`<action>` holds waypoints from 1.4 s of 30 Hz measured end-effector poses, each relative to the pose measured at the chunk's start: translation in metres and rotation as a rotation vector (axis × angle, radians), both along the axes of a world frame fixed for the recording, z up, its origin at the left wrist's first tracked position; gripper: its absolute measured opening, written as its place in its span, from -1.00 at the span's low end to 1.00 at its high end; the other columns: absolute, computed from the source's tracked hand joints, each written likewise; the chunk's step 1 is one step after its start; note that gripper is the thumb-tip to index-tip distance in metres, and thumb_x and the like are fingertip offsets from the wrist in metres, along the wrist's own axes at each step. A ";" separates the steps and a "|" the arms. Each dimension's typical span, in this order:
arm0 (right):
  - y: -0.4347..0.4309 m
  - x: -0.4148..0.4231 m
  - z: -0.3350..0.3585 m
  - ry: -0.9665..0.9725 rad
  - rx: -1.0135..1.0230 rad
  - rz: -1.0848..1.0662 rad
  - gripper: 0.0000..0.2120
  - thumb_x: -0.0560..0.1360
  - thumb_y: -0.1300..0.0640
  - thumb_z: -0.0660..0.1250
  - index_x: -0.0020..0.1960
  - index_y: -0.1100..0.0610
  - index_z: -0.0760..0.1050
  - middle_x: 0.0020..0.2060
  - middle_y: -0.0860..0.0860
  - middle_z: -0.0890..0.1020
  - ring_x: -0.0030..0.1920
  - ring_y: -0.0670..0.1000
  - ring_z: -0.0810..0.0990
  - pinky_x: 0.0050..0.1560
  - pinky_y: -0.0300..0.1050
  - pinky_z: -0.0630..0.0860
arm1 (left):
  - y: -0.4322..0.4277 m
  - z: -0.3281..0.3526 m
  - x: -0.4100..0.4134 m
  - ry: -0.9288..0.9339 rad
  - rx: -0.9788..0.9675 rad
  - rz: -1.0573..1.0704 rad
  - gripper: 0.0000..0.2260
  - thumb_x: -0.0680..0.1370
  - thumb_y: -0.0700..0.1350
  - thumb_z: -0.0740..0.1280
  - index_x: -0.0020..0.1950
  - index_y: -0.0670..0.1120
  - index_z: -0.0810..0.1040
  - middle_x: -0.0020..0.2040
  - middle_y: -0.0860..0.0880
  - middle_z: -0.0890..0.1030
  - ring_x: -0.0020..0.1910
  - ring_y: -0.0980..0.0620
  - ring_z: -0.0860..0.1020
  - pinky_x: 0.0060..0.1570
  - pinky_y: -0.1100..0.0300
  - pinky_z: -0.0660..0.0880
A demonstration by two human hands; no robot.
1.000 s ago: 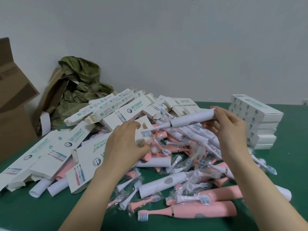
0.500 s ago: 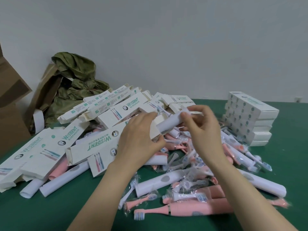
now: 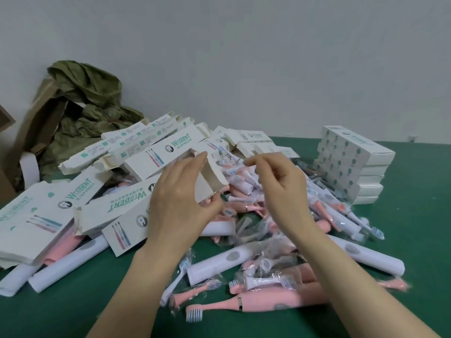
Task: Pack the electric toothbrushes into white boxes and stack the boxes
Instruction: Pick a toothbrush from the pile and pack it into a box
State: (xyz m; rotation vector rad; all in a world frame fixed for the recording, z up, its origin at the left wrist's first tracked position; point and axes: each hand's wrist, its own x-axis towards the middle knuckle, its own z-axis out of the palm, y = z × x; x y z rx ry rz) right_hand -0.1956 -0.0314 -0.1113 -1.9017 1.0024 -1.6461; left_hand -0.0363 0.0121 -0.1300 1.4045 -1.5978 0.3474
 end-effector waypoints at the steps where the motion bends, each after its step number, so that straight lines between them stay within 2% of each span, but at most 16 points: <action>1: -0.011 -0.009 0.005 -0.045 0.088 -0.080 -0.75 0.53 0.17 0.20 -0.20 0.04 0.62 -0.36 -0.15 0.58 -0.34 -0.24 0.45 -0.31 -0.33 0.33 | 0.001 -0.001 -0.001 -0.006 -0.005 -0.009 -0.41 0.32 -0.22 0.50 0.33 -0.15 0.48 0.16 -0.08 0.56 0.15 0.04 0.40 0.16 0.34 0.19; 3: -0.036 -0.021 0.011 0.098 0.259 -0.191 -0.76 0.51 0.22 0.21 -0.22 0.07 0.61 -0.36 -0.15 0.60 -0.32 -0.14 0.49 -0.36 -0.25 0.36 | 0.002 -0.003 -0.001 -0.008 -0.007 -0.013 -0.40 0.31 -0.24 0.51 0.33 -0.15 0.48 0.15 -0.09 0.57 0.12 0.05 0.39 0.15 0.35 0.19; 5: -0.060 -0.022 0.012 0.364 0.364 -0.216 -0.82 0.49 0.25 0.22 -0.11 0.18 0.61 -0.25 -0.03 0.62 -0.26 -0.06 0.51 -0.38 -0.35 0.36 | 0.001 -0.003 -0.001 -0.001 -0.006 -0.009 -0.40 0.31 -0.24 0.52 0.34 -0.14 0.47 0.15 -0.08 0.57 0.13 0.06 0.39 0.16 0.33 0.19; 7: -0.076 -0.013 0.010 0.543 0.371 -0.205 -0.81 0.46 0.29 0.23 0.00 0.17 0.57 -0.14 0.01 0.60 -0.20 -0.04 0.50 -0.36 -0.40 0.35 | 0.000 -0.004 0.000 0.015 -0.009 -0.004 -0.42 0.33 -0.21 0.51 0.34 -0.12 0.48 0.17 -0.05 0.56 0.15 0.06 0.40 0.18 0.29 0.22; 9: -0.086 0.001 0.007 0.666 0.368 -0.200 -0.77 0.46 0.30 0.23 0.08 0.18 0.53 -0.07 0.05 0.57 -0.07 0.04 0.54 -0.23 -0.24 0.41 | 0.001 -0.004 -0.001 0.036 -0.032 -0.001 -0.47 0.35 -0.16 0.49 0.31 -0.11 0.49 0.16 -0.02 0.55 0.15 0.06 0.40 0.18 0.26 0.23; 12: -0.096 0.016 0.003 0.880 0.444 -0.237 -0.96 0.50 0.23 0.24 -0.10 0.20 0.43 -0.24 0.08 0.50 -0.23 0.07 0.52 -0.33 -0.17 0.37 | 0.003 -0.004 -0.001 0.070 -0.061 0.026 -0.51 0.35 -0.07 0.39 0.28 -0.08 0.51 0.14 0.02 0.55 0.16 0.11 0.39 0.19 0.22 0.25; 14: -0.101 0.022 0.005 0.951 0.497 -0.257 -0.81 0.49 0.16 0.28 -0.23 0.19 0.32 -0.33 0.04 0.42 -0.34 0.01 0.43 -0.41 -0.19 0.30 | 0.003 -0.004 0.000 0.072 -0.055 0.037 -0.50 0.35 -0.05 0.38 0.29 -0.04 0.50 0.15 0.03 0.55 0.18 0.11 0.38 0.20 0.13 0.27; 15: -0.102 0.023 0.008 0.952 0.500 -0.256 -0.79 0.47 0.10 0.34 -0.15 0.20 0.35 -0.27 0.05 0.46 -0.26 0.03 0.47 -0.35 -0.17 0.33 | 0.003 -0.004 0.001 0.070 -0.051 0.037 -0.49 0.35 -0.04 0.38 0.30 -0.04 0.49 0.16 0.04 0.55 0.18 0.11 0.38 0.20 0.12 0.27; 18: -0.106 0.029 0.015 0.934 0.394 -0.289 -0.42 0.41 -0.06 0.45 0.23 0.24 0.31 0.12 0.17 0.42 0.21 0.18 0.37 0.01 -0.06 0.35 | 0.001 -0.004 0.004 0.065 -0.057 0.035 -0.49 0.34 -0.05 0.39 0.29 -0.03 0.49 0.16 0.04 0.54 0.19 0.12 0.37 0.23 0.26 0.19; 20: -0.107 0.035 0.015 0.970 0.305 -0.311 -0.36 0.39 -0.07 0.47 0.26 0.23 0.28 0.22 0.18 0.34 0.28 0.18 0.28 0.02 -0.07 0.30 | 0.001 -0.004 0.005 0.066 -0.057 0.039 -0.49 0.34 -0.05 0.39 0.30 -0.03 0.49 0.16 0.05 0.53 0.19 0.12 0.37 0.23 0.28 0.18; 24: -0.110 0.041 0.013 1.106 0.113 -0.270 -0.33 0.41 -0.02 0.46 0.38 0.14 0.22 0.28 0.15 0.31 0.27 0.18 0.28 0.08 -0.06 0.37 | -0.001 -0.006 0.004 0.046 -0.047 0.036 -0.49 0.34 -0.07 0.41 0.30 -0.06 0.49 0.15 0.02 0.55 0.16 0.10 0.40 0.20 0.30 0.18; 27: -0.108 0.048 0.012 1.281 0.001 -0.238 -0.63 0.52 0.06 0.26 0.31 0.09 0.40 0.23 0.12 0.43 0.27 0.17 0.33 0.07 0.00 0.38 | -0.001 -0.006 0.004 0.039 -0.055 0.030 -0.49 0.34 -0.10 0.43 0.28 -0.08 0.50 0.13 0.01 0.56 0.12 0.10 0.41 0.17 0.35 0.17; 31: -0.100 0.052 0.011 1.315 0.042 -0.239 -0.91 0.52 0.18 0.17 -0.07 0.20 0.40 -0.04 0.13 0.52 0.08 0.16 0.43 -0.08 -0.07 0.26 | -0.004 -0.003 0.003 0.040 -0.055 0.028 -0.50 0.32 -0.09 0.41 0.27 -0.09 0.53 0.13 -0.01 0.58 0.12 0.10 0.41 0.16 0.33 0.18; 34: -0.094 0.053 0.009 1.289 0.091 -0.229 -0.73 0.54 0.15 0.17 -0.30 0.18 0.22 -0.14 0.11 0.43 0.00 0.14 0.42 -0.10 -0.08 0.28 | -0.004 -0.005 0.003 0.025 -0.040 0.022 -0.50 0.32 -0.10 0.41 0.27 -0.09 0.53 0.14 -0.02 0.58 0.13 0.08 0.42 0.15 0.33 0.18; 38: -0.088 0.048 0.010 0.951 0.170 -0.232 -0.80 0.51 0.08 0.27 0.01 0.21 0.51 0.00 0.12 0.57 0.08 0.18 0.51 -0.06 -0.08 0.38 | -0.003 -0.007 0.005 0.005 -0.034 0.019 -0.48 0.32 -0.14 0.48 0.28 -0.10 0.52 0.15 -0.02 0.58 0.15 0.08 0.41 0.17 0.35 0.15; 42: -0.067 0.020 0.032 0.415 0.275 -0.121 -0.80 0.37 0.25 0.46 -0.09 0.18 0.46 -0.13 0.10 0.60 -0.11 0.06 0.57 -0.13 -0.12 0.45 | -0.004 -0.005 0.006 0.004 -0.029 0.018 -0.46 0.32 -0.15 0.50 0.30 -0.09 0.50 0.17 -0.02 0.57 0.15 0.08 0.40 0.16 0.36 0.14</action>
